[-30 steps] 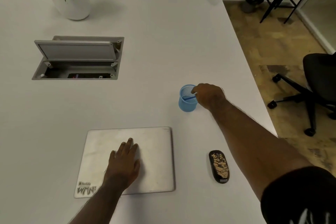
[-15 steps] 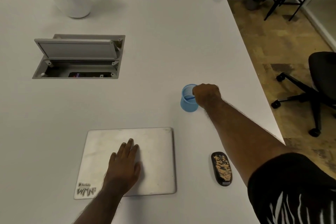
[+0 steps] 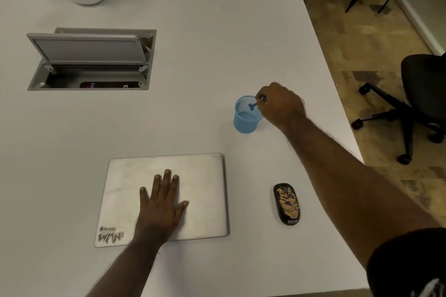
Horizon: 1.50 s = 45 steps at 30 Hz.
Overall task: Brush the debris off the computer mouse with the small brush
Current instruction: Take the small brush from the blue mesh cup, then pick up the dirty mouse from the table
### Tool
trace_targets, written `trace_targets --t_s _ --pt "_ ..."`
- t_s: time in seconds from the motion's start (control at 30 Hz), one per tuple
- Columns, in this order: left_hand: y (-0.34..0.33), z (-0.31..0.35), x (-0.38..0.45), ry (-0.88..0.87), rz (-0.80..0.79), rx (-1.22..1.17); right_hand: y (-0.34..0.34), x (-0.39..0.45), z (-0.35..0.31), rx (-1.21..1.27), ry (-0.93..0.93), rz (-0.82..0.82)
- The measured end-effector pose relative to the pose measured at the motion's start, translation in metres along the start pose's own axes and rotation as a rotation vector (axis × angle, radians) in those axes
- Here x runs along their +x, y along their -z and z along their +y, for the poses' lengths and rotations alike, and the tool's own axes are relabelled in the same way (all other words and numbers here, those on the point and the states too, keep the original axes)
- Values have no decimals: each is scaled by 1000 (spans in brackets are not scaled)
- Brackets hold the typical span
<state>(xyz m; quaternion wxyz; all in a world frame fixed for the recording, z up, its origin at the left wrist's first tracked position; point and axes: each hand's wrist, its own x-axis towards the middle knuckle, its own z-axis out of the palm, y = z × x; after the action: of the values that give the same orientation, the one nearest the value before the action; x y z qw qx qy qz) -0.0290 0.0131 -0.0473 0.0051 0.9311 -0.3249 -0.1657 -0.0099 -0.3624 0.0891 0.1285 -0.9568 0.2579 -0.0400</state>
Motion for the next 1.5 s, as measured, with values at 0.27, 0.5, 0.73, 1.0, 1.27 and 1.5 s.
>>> trace_targets --t_s 0.27,0.5,0.73,1.0,1.27,1.5 --pt "-1 0 0 8 -25 -13 39 -89 44 589 -313 158" --pt "-3 -2 2 17 -48 -15 23 -200 78 1074 -745 -16" --pt "-3 -3 2 2 -52 -29 -30 -276 79 1050 -958 -62" --pt "0 1 4 15 -55 -31 -64 -296 67 1074 -908 13" --pt "1 0 4 -17 -42 -25 -77 -293 68 937 -928 88" --pt "1 -1 4 -17 -27 -12 -91 -282 48 542 -796 66"
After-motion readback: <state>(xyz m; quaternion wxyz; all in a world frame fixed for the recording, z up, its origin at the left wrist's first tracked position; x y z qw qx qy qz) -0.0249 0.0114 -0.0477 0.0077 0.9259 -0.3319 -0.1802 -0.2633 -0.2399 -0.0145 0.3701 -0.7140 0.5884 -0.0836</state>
